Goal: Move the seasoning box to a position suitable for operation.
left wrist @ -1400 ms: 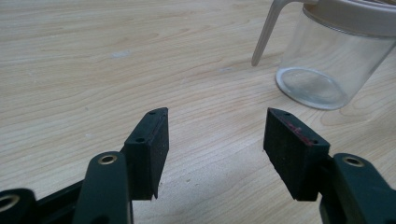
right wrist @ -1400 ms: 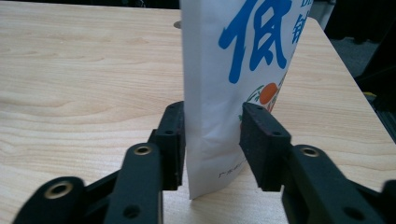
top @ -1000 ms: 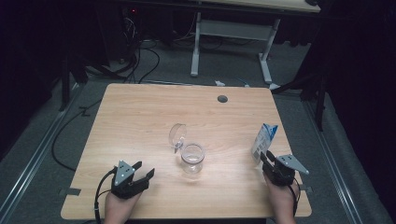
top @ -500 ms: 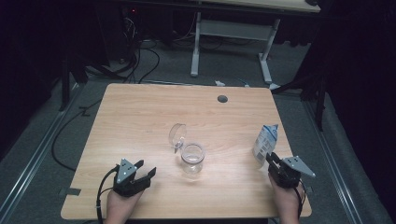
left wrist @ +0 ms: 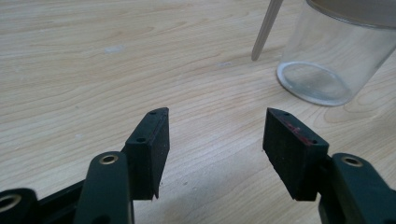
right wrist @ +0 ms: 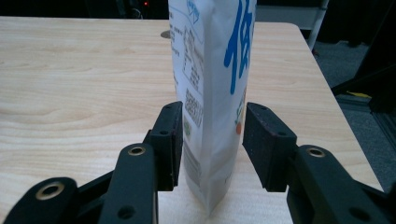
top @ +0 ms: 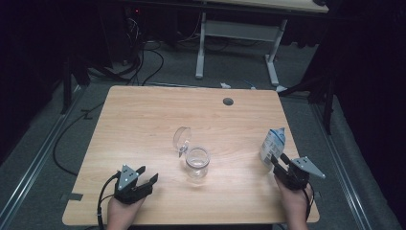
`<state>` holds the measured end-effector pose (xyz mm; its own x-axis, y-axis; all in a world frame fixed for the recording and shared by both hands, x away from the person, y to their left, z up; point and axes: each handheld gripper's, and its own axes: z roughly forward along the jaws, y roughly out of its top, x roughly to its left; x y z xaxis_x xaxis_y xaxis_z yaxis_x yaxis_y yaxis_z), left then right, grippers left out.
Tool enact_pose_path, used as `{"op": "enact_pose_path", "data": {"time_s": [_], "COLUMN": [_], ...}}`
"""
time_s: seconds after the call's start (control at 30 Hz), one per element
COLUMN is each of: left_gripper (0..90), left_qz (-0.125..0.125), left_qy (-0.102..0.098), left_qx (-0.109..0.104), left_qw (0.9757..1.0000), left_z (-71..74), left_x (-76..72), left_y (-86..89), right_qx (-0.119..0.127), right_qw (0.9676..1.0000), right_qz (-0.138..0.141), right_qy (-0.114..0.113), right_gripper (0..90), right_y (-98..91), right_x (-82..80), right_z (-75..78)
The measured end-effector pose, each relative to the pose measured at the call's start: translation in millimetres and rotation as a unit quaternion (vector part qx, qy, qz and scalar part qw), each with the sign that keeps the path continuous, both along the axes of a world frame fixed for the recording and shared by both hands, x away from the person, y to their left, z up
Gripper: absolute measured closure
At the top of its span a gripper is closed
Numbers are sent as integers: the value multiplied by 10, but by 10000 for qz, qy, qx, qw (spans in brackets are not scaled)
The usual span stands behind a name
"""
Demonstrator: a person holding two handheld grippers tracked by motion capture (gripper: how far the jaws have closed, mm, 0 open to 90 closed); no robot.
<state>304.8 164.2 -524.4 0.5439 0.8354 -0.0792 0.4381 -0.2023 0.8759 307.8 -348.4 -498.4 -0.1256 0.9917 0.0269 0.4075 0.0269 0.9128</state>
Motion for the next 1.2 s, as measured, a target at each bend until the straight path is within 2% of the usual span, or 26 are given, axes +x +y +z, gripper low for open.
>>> {"op": "enact_pose_path", "data": {"time_s": [0.23,0.33,0.5,0.67,0.77,0.97,1.2], "left_gripper": [416,416,416,415,415,414,413], "left_qz": [144,194,235,233,210,200,67], "left_qy": [-11,-18,-20,-30,-11,-19,-80], "left_qx": [-20,-6,-16,-15,-26,-5,-35], "left_qw": [9999,9998,9997,9997,9998,9998,9999], "left_z": [2,-1,-3,-2,-5,-7,-12], "left_x": [-51,-71,-80,-80,-77,-77,-88], "left_y": [98,134,155,152,144,128,108], "right_qx": [-15,-126,-62,-113,-48,-31,-67], "right_qw": [9998,9997,9996,9994,9994,9992,9986], "right_qz": [134,84,142,230,262,326,447], "right_qy": [-145,-185,-224,-249,-240,-246,-267], "right_gripper": [619,668,731,802,848,872,888], "right_y": [13,21,-2,15,6,-2,28], "right_x": [64,93,97,88,84,75,56], "right_z": [14,-16,-47,-40,-38,-40,5]}}
